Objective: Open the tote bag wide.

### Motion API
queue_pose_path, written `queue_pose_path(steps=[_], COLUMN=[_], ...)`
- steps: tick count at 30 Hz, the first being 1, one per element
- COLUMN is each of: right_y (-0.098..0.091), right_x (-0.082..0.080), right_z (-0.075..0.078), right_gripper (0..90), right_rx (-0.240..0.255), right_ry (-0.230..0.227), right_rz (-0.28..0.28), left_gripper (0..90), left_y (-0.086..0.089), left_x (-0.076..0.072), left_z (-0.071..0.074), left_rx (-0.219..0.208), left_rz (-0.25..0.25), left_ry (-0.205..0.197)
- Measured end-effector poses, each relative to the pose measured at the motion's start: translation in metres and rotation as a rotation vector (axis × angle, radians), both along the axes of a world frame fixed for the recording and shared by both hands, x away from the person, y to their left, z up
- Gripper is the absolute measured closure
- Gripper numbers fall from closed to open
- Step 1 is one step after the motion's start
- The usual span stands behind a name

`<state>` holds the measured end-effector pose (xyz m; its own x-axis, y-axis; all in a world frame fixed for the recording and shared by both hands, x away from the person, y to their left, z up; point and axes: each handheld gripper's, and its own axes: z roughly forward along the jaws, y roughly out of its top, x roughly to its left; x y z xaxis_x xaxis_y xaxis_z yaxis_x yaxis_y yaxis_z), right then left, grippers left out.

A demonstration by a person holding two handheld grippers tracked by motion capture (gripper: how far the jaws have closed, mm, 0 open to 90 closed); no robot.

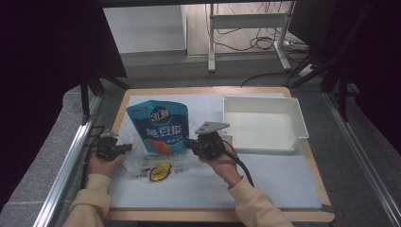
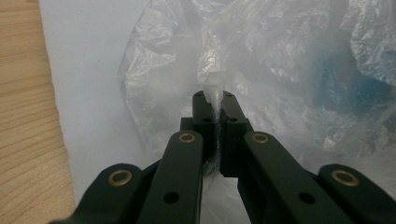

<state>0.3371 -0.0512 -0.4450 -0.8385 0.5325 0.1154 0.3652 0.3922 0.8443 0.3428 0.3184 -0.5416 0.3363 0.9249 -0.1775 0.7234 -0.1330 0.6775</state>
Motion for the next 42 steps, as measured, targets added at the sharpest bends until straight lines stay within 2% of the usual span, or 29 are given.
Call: queue_pose_path(steps=[4, 8, 10, 14, 17, 21, 26, 28, 31, 34, 39, 42], right_y=[0.014, 0.021, 0.023, 0.030, 0.035, 0.041, 0.045, 0.043, 0.041, 0.039, 0.046, 0.058], right_x=[0.005, 0.016, 0.019, 0.021, 0.020, 0.014, 0.003, -0.003, -0.008, -0.007, -0.001, 0.003], right_z=[-0.023, -0.046, -0.056, -0.071, -0.078, -0.086, -0.091, -0.092, -0.091, -0.090, -0.065, -0.061], right_gripper=[88.5, 88.7, 88.7, 88.8, 88.8, 88.9, 89.0, 89.0, 89.0, 89.0, 88.9, 88.9], right_rx=[-0.058, -0.117, -0.135, -0.157, -0.173, -0.195, -0.215, -0.207, -0.218, -0.203, -0.123, -0.118], right_ry=[0.031, 0.066, 0.066, 0.101, 0.108, 0.125, 0.143, 0.151, 0.148, 0.134, 0.089, 0.079], right_rz=[0.014, -0.005, -0.005, 0.020, 0.036, 0.087, 0.136, 0.154, 0.176, 0.180, 0.163, 0.171], left_gripper=[88.6, 88.6, 88.6, 88.6, 88.6, 88.6, 88.5, 88.6, 88.5, 88.5, 88.5, 88.5], left_y=[0.000, 0.000, 0.000, -0.001, -0.002, -0.002, -0.001, -0.001, -0.001, -0.002, -0.002, -0.002], left_x=[0.000, 0.000, 0.000, 0.000, 0.000, 0.000, 0.000, 0.001, 0.001, 0.000, 0.000, 0.000], left_z=[0.000, 0.000, 0.000, -0.001, -0.001, -0.001, -0.001, -0.002, -0.002, -0.001, -0.001, -0.001], left_rx=[0.001, 0.003, 0.003, 0.007, 0.008, 0.008, 0.009, 0.010, 0.010, 0.011, 0.004, 0.006], left_rz=[-0.001, -0.002, -0.001, -0.003, -0.005, -0.007, -0.008, -0.011, -0.010, -0.007, -0.006, -0.005], left_ry=[0.001, 0.001, 0.000, 0.002, 0.003, 0.005, 0.007, 0.011, 0.010, 0.009, 0.008, 0.008])
